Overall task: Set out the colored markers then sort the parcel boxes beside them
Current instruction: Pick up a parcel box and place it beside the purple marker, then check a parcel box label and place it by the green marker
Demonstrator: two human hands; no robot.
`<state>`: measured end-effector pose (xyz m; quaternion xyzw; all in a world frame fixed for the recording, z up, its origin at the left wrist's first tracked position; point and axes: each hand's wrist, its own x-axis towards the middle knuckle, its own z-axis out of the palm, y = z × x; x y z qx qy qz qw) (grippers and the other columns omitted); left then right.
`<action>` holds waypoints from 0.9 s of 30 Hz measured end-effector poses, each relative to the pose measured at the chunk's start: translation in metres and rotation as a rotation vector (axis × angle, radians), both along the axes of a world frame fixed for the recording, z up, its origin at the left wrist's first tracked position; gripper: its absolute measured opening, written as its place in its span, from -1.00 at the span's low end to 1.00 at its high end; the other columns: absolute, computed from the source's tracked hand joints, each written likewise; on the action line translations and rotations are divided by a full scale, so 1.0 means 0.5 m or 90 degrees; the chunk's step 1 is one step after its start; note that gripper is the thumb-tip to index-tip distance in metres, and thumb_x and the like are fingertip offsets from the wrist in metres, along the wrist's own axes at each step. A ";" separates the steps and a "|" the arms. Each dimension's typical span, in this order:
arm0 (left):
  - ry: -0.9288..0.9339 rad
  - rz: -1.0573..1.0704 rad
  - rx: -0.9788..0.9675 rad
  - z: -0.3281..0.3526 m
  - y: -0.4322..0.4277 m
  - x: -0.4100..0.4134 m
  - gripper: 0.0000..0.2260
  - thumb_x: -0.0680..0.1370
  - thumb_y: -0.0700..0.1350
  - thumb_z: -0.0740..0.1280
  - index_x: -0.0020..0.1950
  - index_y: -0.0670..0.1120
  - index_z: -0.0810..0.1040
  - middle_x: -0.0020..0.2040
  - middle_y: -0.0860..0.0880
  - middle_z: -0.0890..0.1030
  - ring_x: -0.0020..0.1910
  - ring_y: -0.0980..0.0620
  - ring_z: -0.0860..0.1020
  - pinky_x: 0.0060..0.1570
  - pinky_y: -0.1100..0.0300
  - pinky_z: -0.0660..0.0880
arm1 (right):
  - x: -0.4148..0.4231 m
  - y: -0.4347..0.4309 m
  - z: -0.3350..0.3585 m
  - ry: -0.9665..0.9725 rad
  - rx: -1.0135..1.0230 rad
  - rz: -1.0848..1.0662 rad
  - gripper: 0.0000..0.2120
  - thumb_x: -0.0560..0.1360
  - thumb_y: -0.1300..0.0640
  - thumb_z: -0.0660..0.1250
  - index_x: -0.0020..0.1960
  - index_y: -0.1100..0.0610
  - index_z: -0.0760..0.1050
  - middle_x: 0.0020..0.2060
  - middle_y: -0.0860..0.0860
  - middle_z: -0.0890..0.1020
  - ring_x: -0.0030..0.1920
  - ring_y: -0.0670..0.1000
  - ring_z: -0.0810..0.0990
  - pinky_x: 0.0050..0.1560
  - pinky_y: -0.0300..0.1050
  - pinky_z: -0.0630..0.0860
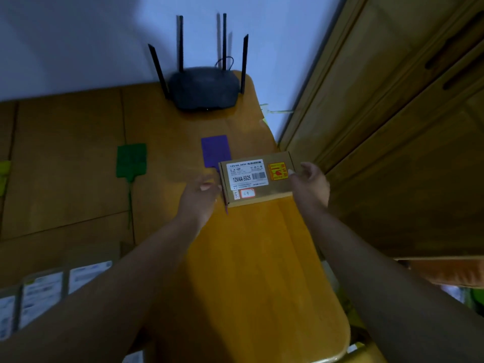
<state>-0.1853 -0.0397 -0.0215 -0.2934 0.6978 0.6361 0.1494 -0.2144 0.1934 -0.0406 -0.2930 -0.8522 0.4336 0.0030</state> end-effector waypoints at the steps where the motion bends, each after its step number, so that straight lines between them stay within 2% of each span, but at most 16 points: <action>1: 0.012 0.012 0.006 0.016 -0.016 0.007 -0.74 0.62 -0.19 0.38 0.32 -0.07 0.60 0.09 0.01 0.66 0.04 0.08 0.61 0.26 -0.04 0.56 | 0.008 -0.024 0.019 0.038 -0.027 0.005 -0.66 0.50 -0.10 0.43 0.25 -0.08 0.59 0.09 -0.05 0.65 0.23 0.08 0.59 0.13 0.00 0.56; 3: 0.028 0.011 0.018 0.053 -0.057 0.030 -0.81 0.60 -0.20 0.39 0.20 -0.04 0.66 0.09 -0.02 0.67 0.05 0.07 0.62 0.19 -0.01 0.59 | 0.028 -0.092 0.058 0.051 -0.102 0.061 -0.78 0.52 -0.01 0.46 0.15 0.00 0.63 -0.05 -0.07 0.67 0.04 0.03 0.65 -0.03 -0.10 0.54; 5: 0.039 -0.012 0.028 0.094 -0.107 0.067 -0.87 0.61 -0.16 0.39 0.10 0.02 0.67 0.12 -0.07 0.68 0.09 0.01 0.64 0.05 0.09 0.58 | 0.057 -0.178 0.091 0.024 -0.200 0.146 -0.80 0.55 0.11 0.47 0.14 0.14 0.66 -0.10 0.06 0.70 -0.05 0.04 0.65 0.00 -0.01 0.56; 7: 0.062 -0.032 0.023 0.128 -0.164 0.117 -0.88 0.63 -0.13 0.37 0.13 0.01 0.66 0.12 -0.08 0.68 0.09 0.01 0.63 -0.06 0.17 0.53 | 0.103 -0.275 0.125 -0.012 -0.296 0.214 -0.82 0.57 0.15 0.46 0.12 0.21 0.66 -0.08 0.18 0.71 -0.07 0.07 0.63 0.00 0.04 0.57; 10: 0.086 -0.043 0.014 0.170 -0.260 0.211 -0.81 0.64 -0.10 0.36 0.24 -0.06 0.65 0.11 -0.10 0.68 0.07 0.01 0.62 -0.04 0.15 0.51 | 0.190 -0.408 0.164 -0.059 -0.360 0.321 -0.83 0.60 0.08 0.44 0.11 0.16 0.64 -0.08 0.13 0.70 -0.09 0.05 0.61 -0.08 -0.02 0.53; 12: 0.087 -0.043 -0.001 0.186 -0.333 0.279 -0.77 0.65 -0.05 0.36 0.26 -0.07 0.65 0.12 -0.10 0.70 0.07 0.00 0.65 0.01 0.11 0.54 | 0.251 -0.484 0.177 -0.082 -0.355 0.381 -0.79 0.61 0.02 0.42 0.12 0.15 0.63 -0.03 0.15 0.72 -0.06 0.06 0.62 -0.01 0.04 0.55; 15: 0.065 0.005 -0.012 0.190 -0.437 0.375 -0.79 0.66 -0.03 0.33 0.23 -0.07 0.64 0.12 -0.09 0.71 0.09 -0.03 0.67 0.10 0.04 0.56 | 0.333 -0.571 0.181 -0.124 -0.309 0.420 -0.70 0.60 -0.08 0.42 0.21 0.08 0.62 0.11 0.10 0.69 0.13 0.11 0.65 0.18 0.15 0.60; 19: 0.012 0.071 -0.006 0.169 -0.537 0.475 -0.86 0.66 -0.08 0.32 0.15 -0.06 0.64 0.08 -0.08 0.70 0.06 -0.06 0.65 0.02 0.08 0.54 | 0.424 -0.636 0.164 -0.119 -0.256 0.408 -0.51 0.59 -0.04 0.45 0.47 0.04 0.47 0.40 0.05 0.54 0.40 0.11 0.51 0.20 -0.01 0.48; 21: -0.017 0.049 -0.015 0.150 -0.560 0.509 -0.80 0.66 -0.07 0.33 0.22 -0.09 0.65 0.12 -0.09 0.70 0.08 -0.04 0.65 0.01 0.09 0.55 | 0.455 -0.651 0.151 -0.107 -0.230 0.401 -0.46 0.59 0.00 0.45 0.53 0.03 0.41 0.47 0.05 0.51 0.45 0.13 0.48 0.31 0.07 0.49; 23: -0.032 0.008 -0.017 0.135 -0.563 0.533 -0.74 0.65 -0.05 0.33 0.31 -0.09 0.62 0.20 -0.09 0.67 0.11 -0.03 0.64 0.05 0.09 0.57 | 0.473 -0.657 0.136 -0.114 -0.195 0.386 -0.44 0.59 0.03 0.45 0.54 0.00 0.39 0.45 0.08 0.52 0.40 0.19 0.54 0.32 0.19 0.54; 26: -0.045 -0.022 -0.026 0.116 -0.544 0.547 -0.61 0.65 -0.04 0.32 0.47 -0.07 0.51 0.38 -0.12 0.58 0.30 -0.10 0.56 0.29 -0.06 0.53 | 0.491 -0.654 0.117 -0.172 -0.159 0.338 -0.29 0.58 0.04 0.45 0.64 -0.03 0.21 0.55 0.14 0.39 0.42 0.25 0.51 0.33 0.29 0.54; 27: -0.053 -0.028 -0.022 0.113 -0.536 0.545 -0.57 0.65 -0.03 0.32 0.52 -0.09 0.46 0.43 -0.13 0.54 0.36 -0.13 0.53 0.31 -0.06 0.50 | 0.495 -0.652 0.111 -0.184 -0.154 0.324 -0.24 0.58 0.03 0.46 0.67 -0.02 0.15 0.59 0.14 0.34 0.46 0.26 0.48 0.35 0.28 0.53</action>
